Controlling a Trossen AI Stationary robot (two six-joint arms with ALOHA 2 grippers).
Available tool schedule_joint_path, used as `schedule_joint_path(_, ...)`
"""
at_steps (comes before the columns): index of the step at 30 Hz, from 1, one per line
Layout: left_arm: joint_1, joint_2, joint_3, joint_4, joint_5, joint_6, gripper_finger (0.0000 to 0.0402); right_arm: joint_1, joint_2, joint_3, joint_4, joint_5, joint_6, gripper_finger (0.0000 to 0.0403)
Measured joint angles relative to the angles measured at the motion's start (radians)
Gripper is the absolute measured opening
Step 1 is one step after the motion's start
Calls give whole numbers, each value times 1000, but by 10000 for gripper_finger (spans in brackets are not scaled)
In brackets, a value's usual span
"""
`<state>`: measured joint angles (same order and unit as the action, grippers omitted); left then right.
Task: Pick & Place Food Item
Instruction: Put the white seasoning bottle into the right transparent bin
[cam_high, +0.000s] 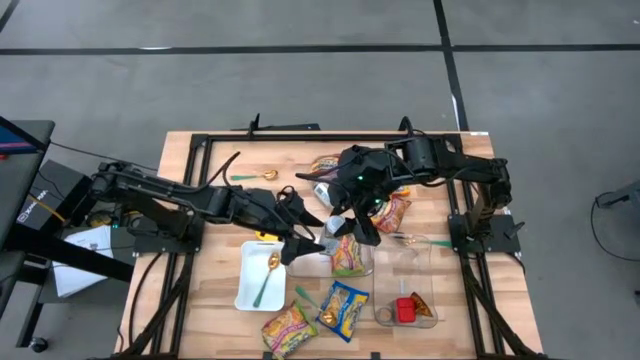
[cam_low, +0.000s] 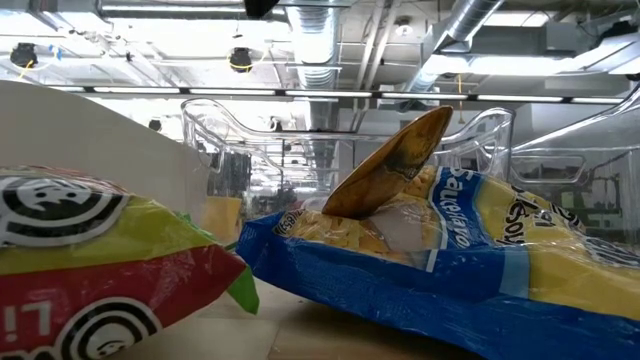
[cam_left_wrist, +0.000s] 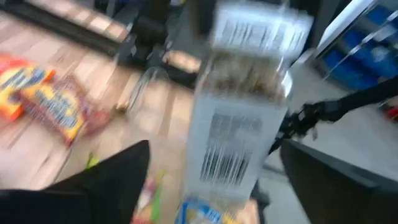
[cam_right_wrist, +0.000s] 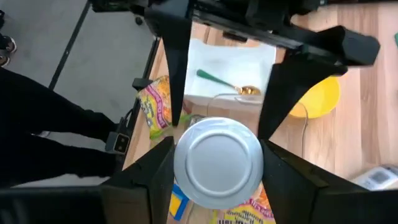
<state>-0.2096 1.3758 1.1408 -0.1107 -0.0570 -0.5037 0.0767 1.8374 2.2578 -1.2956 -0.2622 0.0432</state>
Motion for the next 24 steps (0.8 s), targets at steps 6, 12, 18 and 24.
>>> schedule_joint_path(6,0,-35,-1,-97,4,15,372,-8,0,0,-99,1,-1,191)
schedule_joint_path(12,16,-123,-1,-173,-45,77,335,5,-17,0,-231,30,13,191)
schedule_joint_path(18,56,-265,-1,-247,-142,146,303,48,-33,-2,-273,45,87,191)
schedule_joint_path(24,66,-382,-1,-261,-252,198,283,117,-106,-17,-273,141,207,191)
